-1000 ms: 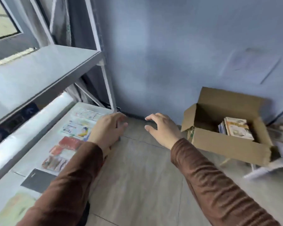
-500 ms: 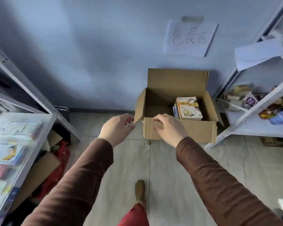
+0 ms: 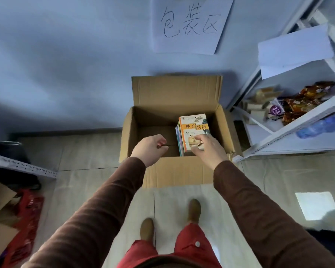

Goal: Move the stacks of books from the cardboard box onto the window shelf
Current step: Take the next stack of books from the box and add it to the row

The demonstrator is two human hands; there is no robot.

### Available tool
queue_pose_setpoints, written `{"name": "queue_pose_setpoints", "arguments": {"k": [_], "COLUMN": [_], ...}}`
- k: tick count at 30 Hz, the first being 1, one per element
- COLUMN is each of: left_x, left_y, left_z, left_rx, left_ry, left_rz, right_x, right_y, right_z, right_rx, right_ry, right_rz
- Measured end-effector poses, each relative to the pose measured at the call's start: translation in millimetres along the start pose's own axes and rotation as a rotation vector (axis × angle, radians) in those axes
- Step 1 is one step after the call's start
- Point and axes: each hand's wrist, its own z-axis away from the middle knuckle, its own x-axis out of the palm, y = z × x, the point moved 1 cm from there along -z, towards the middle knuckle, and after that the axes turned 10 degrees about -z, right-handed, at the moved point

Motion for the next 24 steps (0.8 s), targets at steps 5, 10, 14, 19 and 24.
{"name": "queue_pose_setpoints", "arguments": {"k": [5, 10, 14, 19, 24], "left_x": [51.8, 104.5, 144.0, 182.7, 216.4], "left_y": [30.3, 46.4, 45.4, 35.6, 33.8], "left_z": [-77.3, -134.4, -166.8, -201.8, -223.8], "left_rx": [-0.134, -0.335, -0.541, -0.760, -0.812], "left_ry": [-0.086, -0.173, -0.236, -0.239, -0.255], "left_rz": [0.021, 0.153, 0.324, 0.610, 0.931], "right_x": [-17.0, -20.9, -4.0, 31.6, 63.4], "right_y": [62.0, 124.1, 163.0, 193.4, 213.0], "right_z": [-75.3, -142.9, -183.7, -218.1, -230.2], "right_rx": [0.062, 0.162, 0.348, 0.605, 0.765], "right_ry": [-0.113, -0.241, -0.311, -0.372, -0.352], "right_rz": [-0.043, -0.157, -0.303, -0.551, -0.790]}}
